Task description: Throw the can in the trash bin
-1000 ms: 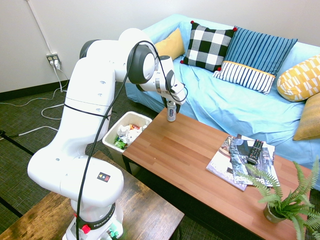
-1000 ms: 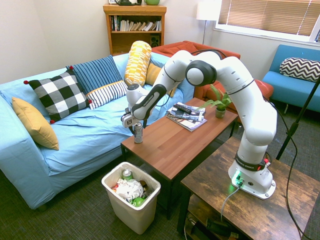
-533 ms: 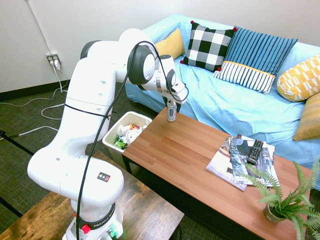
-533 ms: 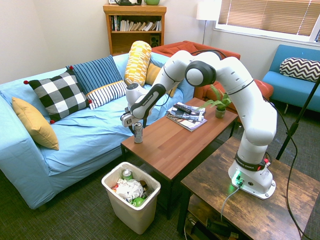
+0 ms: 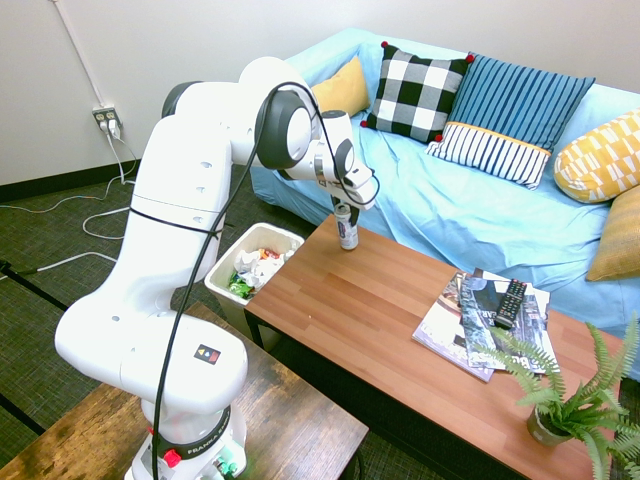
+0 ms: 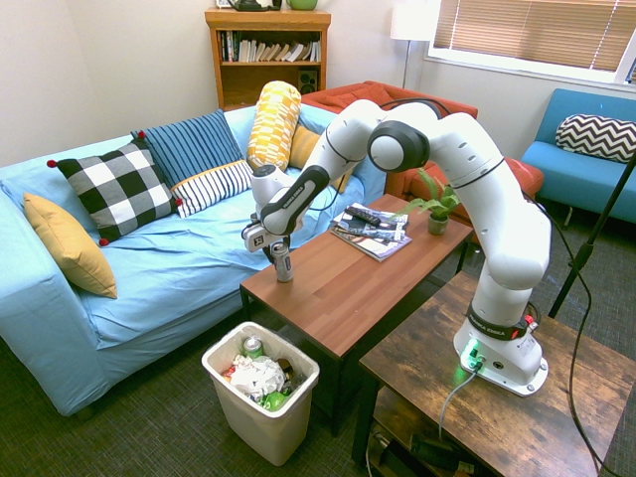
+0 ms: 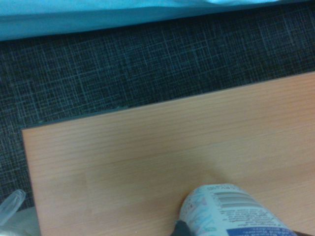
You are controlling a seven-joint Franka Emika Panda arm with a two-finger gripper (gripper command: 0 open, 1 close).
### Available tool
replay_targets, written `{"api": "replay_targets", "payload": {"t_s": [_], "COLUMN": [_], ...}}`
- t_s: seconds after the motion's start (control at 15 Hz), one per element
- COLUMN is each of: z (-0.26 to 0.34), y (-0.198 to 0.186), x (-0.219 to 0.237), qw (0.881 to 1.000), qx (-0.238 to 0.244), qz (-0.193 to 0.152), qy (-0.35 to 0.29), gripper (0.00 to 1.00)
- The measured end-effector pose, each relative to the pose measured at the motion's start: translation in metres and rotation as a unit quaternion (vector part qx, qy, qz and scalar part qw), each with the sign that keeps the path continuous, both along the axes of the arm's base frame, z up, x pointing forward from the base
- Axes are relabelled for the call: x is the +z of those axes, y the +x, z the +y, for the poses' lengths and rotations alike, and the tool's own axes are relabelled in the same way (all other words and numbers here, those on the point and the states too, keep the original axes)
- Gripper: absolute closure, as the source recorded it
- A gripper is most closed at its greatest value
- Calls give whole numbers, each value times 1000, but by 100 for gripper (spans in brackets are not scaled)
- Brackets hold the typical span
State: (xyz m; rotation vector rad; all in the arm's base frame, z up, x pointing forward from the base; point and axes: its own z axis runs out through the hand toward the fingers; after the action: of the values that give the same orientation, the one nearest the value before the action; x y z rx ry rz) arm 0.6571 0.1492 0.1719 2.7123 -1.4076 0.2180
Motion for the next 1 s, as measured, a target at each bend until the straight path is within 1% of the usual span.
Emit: {"api": "replay_targets", "payload": {"t_s": [0.2,0.27,0.4,0.53,0.6,0.8,0.93,1.0], "z": [4,15,58,118,147,211,228,229], "y": [1,0,-9,-37,-57,-119,-142,-146], "x": [3,11,36,56,57,28,-3,-20], "qw": [1000,1000,999,996,994,990,988,987], "qx": [3,10,41,81,100,142,155,159], "qz": [-1,-6,-18,-19,-16,7,20,26], "qy": [6,11,23,29,28,13,7,6], "gripper": [100,100,100,100,100,100,100,0]}}
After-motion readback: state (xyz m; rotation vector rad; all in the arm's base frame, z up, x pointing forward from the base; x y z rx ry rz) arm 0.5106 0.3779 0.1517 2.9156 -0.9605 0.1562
